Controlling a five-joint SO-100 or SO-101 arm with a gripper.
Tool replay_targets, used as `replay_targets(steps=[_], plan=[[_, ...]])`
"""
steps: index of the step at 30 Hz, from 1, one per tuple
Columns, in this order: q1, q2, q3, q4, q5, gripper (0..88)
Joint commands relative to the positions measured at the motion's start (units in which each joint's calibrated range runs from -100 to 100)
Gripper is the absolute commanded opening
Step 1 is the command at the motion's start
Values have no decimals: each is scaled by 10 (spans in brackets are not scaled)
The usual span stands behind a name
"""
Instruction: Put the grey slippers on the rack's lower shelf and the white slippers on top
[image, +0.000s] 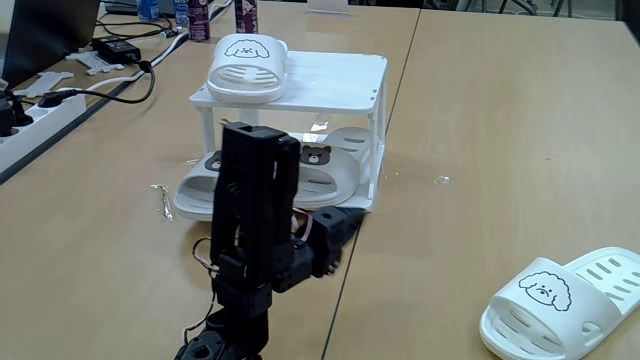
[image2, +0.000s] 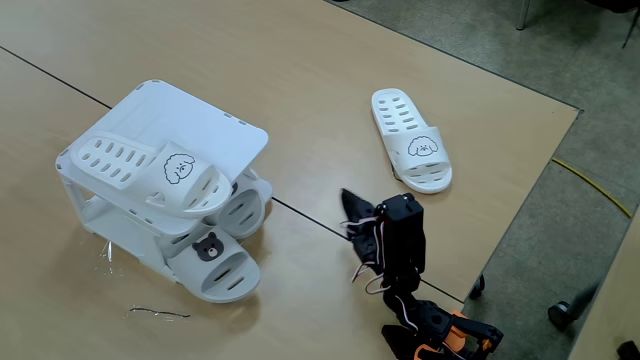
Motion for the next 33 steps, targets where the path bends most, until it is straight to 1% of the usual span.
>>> replay_targets(steps=[1,6,11,12,13,14,16,18,22,26,33], plan=[[153,25,1,-17,4,12],[297,71,-11,-17,4,12],[362,126,-94,-17,4,12],[365,134,-111,-16,4,13],[365,139,-125,-16,4,34],[365,140,-139,-15,4,88],[360,140,-160,-13,4,163],[359,140,-185,-11,4,190],[358,142,-243,-8,4,192],[357,146,-280,40,4,192],[320,205,-380,54,4,194]])
